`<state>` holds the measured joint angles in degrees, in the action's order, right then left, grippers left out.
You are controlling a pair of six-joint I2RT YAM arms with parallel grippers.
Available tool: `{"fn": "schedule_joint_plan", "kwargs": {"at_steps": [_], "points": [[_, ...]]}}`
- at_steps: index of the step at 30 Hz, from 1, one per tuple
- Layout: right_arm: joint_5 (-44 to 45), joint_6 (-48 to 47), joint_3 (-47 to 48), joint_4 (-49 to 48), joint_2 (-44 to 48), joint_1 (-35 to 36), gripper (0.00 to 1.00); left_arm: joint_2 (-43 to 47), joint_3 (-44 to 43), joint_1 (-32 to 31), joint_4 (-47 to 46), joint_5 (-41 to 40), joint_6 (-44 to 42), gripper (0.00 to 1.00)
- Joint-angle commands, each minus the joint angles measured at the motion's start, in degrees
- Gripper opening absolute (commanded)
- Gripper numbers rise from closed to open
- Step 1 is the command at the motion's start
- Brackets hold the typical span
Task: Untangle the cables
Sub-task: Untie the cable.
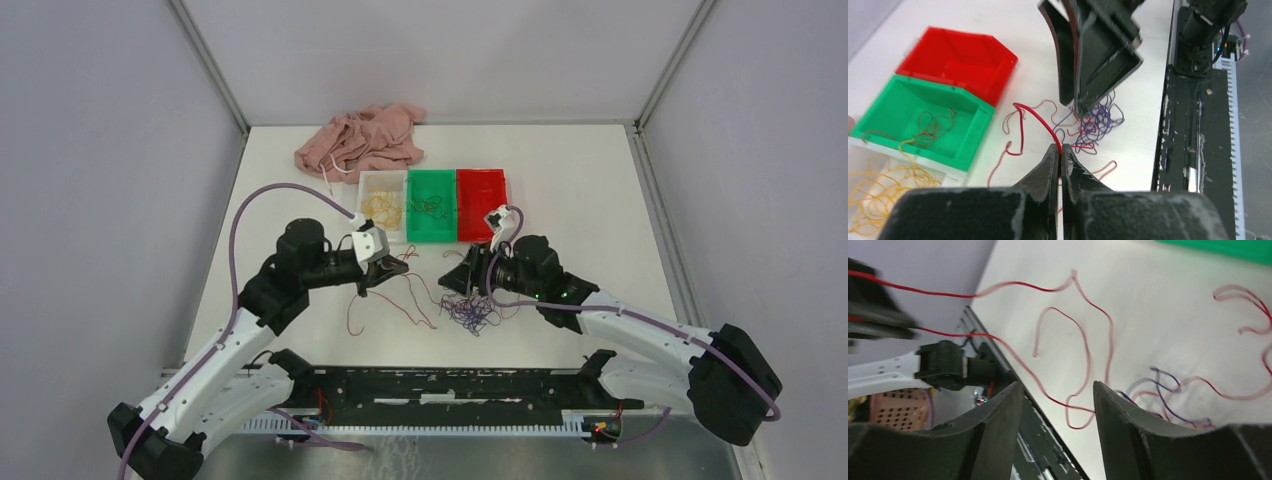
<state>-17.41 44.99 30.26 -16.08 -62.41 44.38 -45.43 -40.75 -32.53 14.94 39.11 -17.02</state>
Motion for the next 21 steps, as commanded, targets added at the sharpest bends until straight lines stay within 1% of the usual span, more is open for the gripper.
{"fn": "schedule_joint_plan", "kwargs": {"at_steps": [1, 6, 9, 12, 15, 17, 21], "points": [[7.7, -3.2, -1.4, 9.8, -0.7, 0.0, 0.61, 1.7, -5.5, 0.2, -0.4, 1.5, -1.1, 0.03], [4.1, -3.7, -3.7, 2.8, -7.9, 0.5, 0.60, 0.7, -8.0, 0.2, -0.2, 2.7, -1.0, 0.03], [3.8, -3.7, -5.0, -2.6, -11.9, 1.8, 0.59, 0.1, -9.2, 0.2, -0.3, 2.7, -1.4, 0.03], [4.5, -4.5, -3.9, -3.6, -15.7, 3.6, 0.56, -0.6, -10.4, 0.2, -0.5, 3.0, -1.4, 0.03], [7.5, -4.8, -2.2, -2.2, -19.2, 4.9, 0.52, -1.1, -11.6, 0.2, -0.6, 3.3, -1.3, 0.03], [9.7, -4.8, -1.4, -2.2, -20.6, 5.1, 0.48, -1.2, -12.1, 0.2, -0.5, 3.5, -1.3, 0.03], [16.2, -5.3, -0.4, 2.8, -21.9, 5.1, 0.33, -0.9, -14.2, 0.2, 0.0, 3.2, -2.7, 0.03]]}}
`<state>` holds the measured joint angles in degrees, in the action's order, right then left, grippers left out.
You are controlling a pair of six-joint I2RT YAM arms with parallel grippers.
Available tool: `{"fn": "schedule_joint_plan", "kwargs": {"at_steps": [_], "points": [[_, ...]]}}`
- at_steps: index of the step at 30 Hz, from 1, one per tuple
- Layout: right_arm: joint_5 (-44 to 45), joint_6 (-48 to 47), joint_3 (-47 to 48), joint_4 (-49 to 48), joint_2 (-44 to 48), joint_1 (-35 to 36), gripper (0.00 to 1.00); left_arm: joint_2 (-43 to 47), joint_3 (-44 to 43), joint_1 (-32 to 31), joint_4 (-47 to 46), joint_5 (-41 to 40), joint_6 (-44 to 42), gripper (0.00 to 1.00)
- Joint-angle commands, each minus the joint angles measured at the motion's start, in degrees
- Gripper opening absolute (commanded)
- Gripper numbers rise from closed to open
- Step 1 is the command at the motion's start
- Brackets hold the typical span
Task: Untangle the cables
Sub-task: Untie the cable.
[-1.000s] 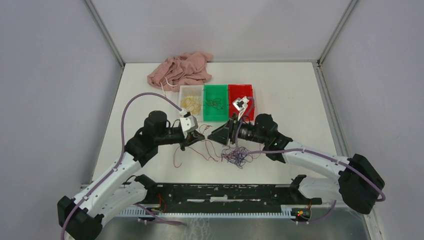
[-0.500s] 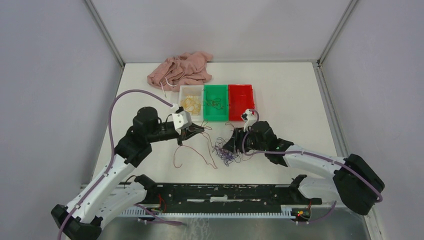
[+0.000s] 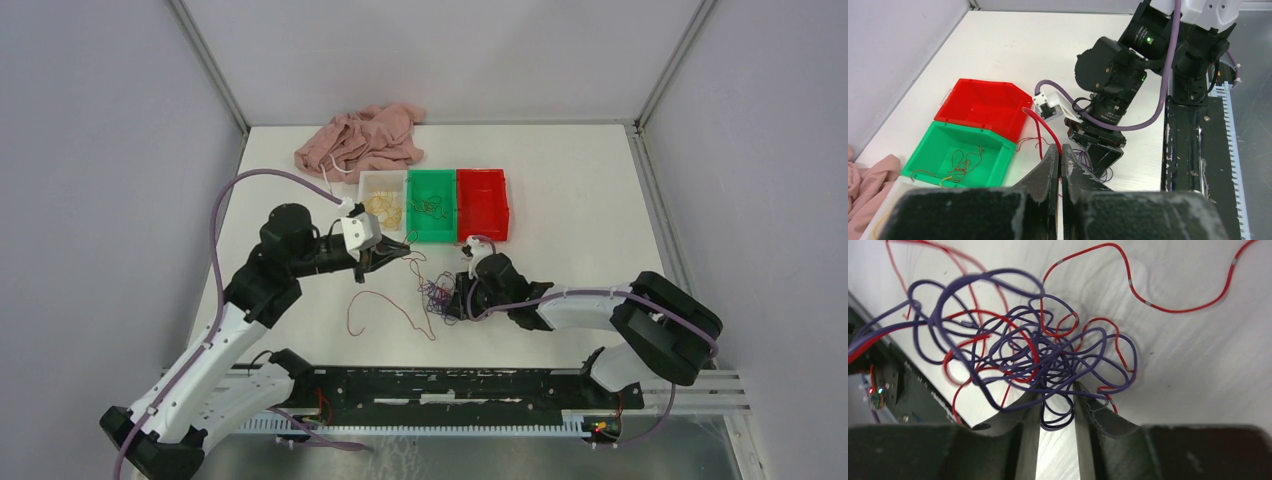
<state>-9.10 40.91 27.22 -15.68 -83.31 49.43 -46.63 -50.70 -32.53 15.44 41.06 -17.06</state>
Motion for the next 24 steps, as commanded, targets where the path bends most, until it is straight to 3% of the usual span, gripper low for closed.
{"fn": "schedule_joint_plan", "kwargs": {"at_steps": [1, 13, 19, 24], "points": [[9.4, -1.2, 2.4, 3.6, -1.0, 0.1, 0.31, 0.5, -5.2, 0.2, -0.3, 1.0, -3.7, 0.03], [21.2, 4.4, -6.5, 9.2, 6.8, 0.1, 0.17, 3.0, -17.1, 0.2, -11.1, -18.0, -19.1, 0.03], [23.9, 5.2, -6.9, 13.1, 8.4, 0.1, 0.17, 0.5, -22.2, 0.2, -21.6, -22.2, -24.6, 0.03], [24.9, 5.6, -7.1, 15.4, 10.6, 0.1, 0.18, -3.1, -28.5, 0.2, -25.3, -20.9, -25.1, 0.03]]}}
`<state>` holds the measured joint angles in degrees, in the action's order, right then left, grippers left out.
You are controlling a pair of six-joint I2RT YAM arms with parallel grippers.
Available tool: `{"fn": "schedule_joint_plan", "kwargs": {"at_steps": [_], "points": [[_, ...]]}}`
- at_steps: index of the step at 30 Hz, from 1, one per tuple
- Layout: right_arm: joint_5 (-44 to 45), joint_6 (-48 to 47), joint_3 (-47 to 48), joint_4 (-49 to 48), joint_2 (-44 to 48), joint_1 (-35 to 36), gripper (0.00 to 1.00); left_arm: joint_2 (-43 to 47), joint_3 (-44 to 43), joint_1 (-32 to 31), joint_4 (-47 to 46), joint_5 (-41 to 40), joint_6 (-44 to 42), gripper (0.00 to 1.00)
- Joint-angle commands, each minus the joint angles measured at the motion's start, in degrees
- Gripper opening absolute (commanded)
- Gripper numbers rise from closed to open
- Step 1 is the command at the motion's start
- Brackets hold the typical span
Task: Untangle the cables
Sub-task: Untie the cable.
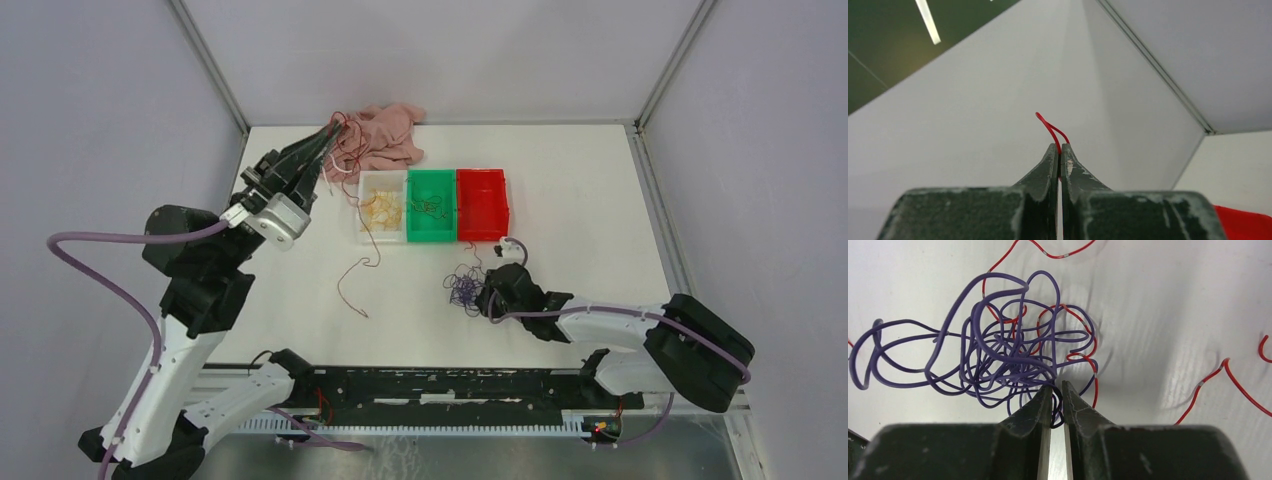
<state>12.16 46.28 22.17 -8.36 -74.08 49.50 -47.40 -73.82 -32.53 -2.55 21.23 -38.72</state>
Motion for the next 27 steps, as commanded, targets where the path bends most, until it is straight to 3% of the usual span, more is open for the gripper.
{"fn": "schedule_joint_plan", "kwargs": {"at_steps": [1, 3, 11, 13, 18, 24, 27], "points": [[3.6, 0.1, -2.1, 8.3, 2.2, 0.0, 0.20, -3.1, -6.7, 0.2, -6.9, 0.0, -3.2, 0.03], [3.3, -0.2, -2.0, 9.1, 4.7, 0.1, 0.27, -4.4, -9.1, 0.2, -4.9, 2.7, -2.9, 0.03], [2.8, -6.4, 4.5, 18.3, 24.4, 0.1, 0.73, -8.7, -14.6, 0.2, -4.7, 7.5, -2.8, 0.03], [1.2, -9.9, 6.6, 18.1, 27.8, 0.0, 0.81, -10.1, -16.2, 0.2, -5.3, 8.3, -2.8, 0.03], [-9.8, -20.3, 14.0, 10.5, 26.6, 0.0, 0.87, -13.2, -20.2, 0.2, -6.0, 10.2, -3.0, 0.03], [-26.7, -28.2, 25.2, 4.1, 14.3, 0.0, 0.90, -15.7, -23.5, 0.2, -6.7, 11.4, -3.0, 0.03], [-31.2, -30.2, 29.5, 4.1, 8.1, 0.0, 0.86, -16.1, -24.1, 0.2, -6.8, 11.9, -2.8, 0.03]]}}
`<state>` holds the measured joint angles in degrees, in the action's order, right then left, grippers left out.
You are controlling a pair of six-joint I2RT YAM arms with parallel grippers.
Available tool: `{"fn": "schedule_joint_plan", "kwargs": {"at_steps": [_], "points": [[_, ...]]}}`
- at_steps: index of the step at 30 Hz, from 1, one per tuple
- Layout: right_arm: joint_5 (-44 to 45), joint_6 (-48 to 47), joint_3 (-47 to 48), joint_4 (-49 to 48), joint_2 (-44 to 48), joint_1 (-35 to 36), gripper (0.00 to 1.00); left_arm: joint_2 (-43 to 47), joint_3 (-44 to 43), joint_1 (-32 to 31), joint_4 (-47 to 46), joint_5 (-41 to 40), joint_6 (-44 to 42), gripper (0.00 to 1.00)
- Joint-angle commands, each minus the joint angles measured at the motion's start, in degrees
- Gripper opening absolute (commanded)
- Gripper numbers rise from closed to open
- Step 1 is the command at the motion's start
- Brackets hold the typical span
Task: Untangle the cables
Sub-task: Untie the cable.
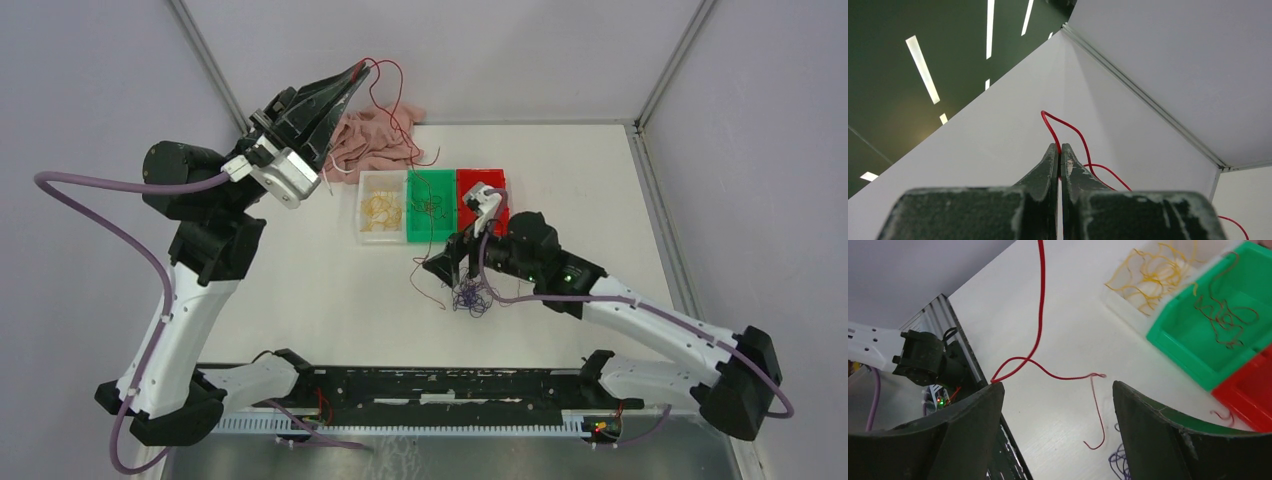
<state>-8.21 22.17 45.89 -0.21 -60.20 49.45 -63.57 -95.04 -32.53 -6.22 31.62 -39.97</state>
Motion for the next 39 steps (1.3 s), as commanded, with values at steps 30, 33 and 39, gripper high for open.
{"fn": "schedule_joint_plan", "kwargs": {"at_steps": [30, 33, 39], "points": [[-6.1, 4.3, -8.2, -25.6, -7.4, -7.8, 0.87, 0.9, -2.0, 0.1, -4.0, 1.5, -7.2, 0.03], [-8.1, 0.5, -9.1, -22.6, -5.8, -8.0, 0.87, 1.0, -1.7, 0.1, -4.0, 1.8, -7.0, 0.03], [-19.0, -3.7, -8.2, -24.7, -6.8, -7.0, 0.86, 0.9, -1.6, 0.2, -4.2, 2.6, -6.3, 0.03]]}}
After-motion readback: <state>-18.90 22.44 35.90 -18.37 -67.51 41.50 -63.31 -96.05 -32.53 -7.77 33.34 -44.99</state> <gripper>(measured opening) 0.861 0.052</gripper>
